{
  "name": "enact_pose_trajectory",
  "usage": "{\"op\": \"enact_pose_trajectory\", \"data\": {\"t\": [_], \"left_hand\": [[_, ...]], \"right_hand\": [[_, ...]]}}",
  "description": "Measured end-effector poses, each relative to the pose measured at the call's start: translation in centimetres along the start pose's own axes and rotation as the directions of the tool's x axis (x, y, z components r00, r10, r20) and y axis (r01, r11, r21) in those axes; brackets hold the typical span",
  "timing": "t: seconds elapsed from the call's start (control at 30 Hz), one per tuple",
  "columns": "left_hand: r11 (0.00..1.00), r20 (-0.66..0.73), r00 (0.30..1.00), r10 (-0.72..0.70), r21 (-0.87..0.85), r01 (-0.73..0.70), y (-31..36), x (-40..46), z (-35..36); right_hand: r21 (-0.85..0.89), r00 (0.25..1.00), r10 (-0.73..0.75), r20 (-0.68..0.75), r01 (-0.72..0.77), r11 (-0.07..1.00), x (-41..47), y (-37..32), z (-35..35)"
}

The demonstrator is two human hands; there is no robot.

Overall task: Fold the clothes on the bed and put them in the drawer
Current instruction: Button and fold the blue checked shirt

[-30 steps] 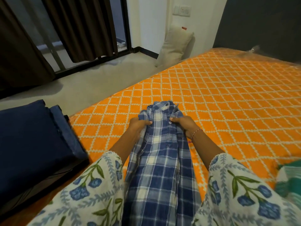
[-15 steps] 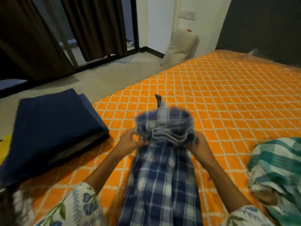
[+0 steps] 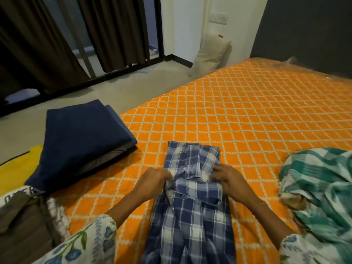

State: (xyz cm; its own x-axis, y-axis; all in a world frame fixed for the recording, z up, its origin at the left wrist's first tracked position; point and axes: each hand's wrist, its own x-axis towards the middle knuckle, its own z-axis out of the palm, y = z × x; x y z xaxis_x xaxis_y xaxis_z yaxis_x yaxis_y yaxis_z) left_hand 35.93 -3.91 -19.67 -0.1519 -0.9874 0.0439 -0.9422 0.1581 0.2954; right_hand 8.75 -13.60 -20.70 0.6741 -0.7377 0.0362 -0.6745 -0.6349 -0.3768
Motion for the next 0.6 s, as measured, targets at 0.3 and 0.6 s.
{"op": "enact_pose_trajectory", "data": {"t": [0.3,0.6], "left_hand": [[0.963,0.185,0.982,-0.025,0.267,-0.025,5.2,3.7,2.4],[0.985,-0.306,0.938,0.165,0.099,-0.141,2.7,2.1,4.6]], "right_hand": [[-0.260,0.964,0.075,-0.255,-0.143,0.955,-0.1,-1.9,2.1],[-0.001,0.961,0.123,-0.247,-0.128,0.992,-2.6,0.8,1.7]]}}
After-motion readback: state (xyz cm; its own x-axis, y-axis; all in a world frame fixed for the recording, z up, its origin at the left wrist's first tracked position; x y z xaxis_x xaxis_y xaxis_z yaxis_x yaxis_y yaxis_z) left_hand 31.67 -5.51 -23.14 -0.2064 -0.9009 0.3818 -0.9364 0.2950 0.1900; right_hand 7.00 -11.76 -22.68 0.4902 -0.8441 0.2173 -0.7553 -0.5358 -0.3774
